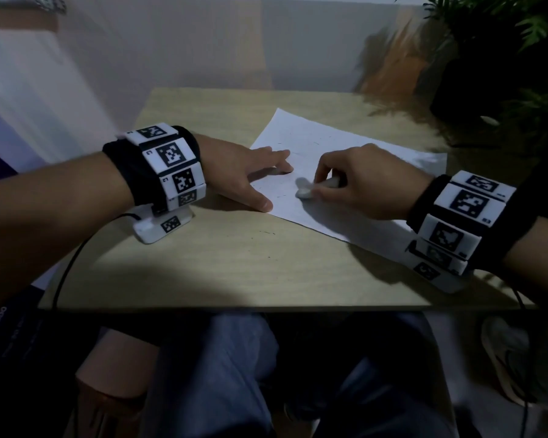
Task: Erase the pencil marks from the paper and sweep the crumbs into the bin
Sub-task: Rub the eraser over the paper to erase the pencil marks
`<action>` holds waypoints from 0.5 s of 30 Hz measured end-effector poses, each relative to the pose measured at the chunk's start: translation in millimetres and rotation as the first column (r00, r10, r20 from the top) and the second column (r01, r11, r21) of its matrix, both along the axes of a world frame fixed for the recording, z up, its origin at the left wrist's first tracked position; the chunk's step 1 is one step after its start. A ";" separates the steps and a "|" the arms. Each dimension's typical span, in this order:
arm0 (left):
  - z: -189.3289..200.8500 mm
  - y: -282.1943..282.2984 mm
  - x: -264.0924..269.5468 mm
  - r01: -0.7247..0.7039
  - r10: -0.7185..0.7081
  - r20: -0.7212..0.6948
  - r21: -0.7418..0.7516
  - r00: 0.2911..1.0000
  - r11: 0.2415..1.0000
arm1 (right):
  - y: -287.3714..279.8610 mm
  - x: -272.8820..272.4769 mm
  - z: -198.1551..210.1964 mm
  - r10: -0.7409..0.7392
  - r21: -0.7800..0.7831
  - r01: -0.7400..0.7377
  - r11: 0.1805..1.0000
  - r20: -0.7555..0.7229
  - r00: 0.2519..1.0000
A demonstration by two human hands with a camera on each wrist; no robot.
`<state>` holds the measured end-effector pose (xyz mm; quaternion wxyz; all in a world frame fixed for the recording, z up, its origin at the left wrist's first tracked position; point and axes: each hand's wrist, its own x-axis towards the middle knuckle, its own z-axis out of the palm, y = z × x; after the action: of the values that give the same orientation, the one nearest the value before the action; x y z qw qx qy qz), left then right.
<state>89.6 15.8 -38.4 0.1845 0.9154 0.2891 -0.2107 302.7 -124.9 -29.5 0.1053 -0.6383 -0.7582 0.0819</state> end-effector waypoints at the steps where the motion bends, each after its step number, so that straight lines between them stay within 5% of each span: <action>1: 0.2 -0.2 0.0 0.000 0.000 0.000 0.000 1.000 1.000 | -2.2 -1.6 -0.4 0.037 -0.014 -0.037 0.999 -0.008 0.999; 5: 0.8 -1.3 0.0 -0.005 0.005 -0.003 -0.002 1.000 1.000 | -8.2 -5.8 6.2 0.117 -0.176 -0.139 0.974 -0.134 0.984; 9: 1.8 -2.2 0.5 -0.001 0.001 -0.004 -0.003 1.000 1.000 | 2.1 3.4 3.1 -0.026 -0.006 0.026 1.000 -0.018 1.000; 15: 2.1 -3.9 0.6 -0.002 0.002 -0.005 -0.002 1.000 1.000 | -9.0 -4.4 5.9 0.133 -0.154 -0.157 0.975 -0.156 0.979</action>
<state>90.3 11.9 -36.4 0.1849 0.9144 0.2903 -0.2130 298.3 -133.9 -23.6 0.1001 -0.5800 -0.7838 0.1981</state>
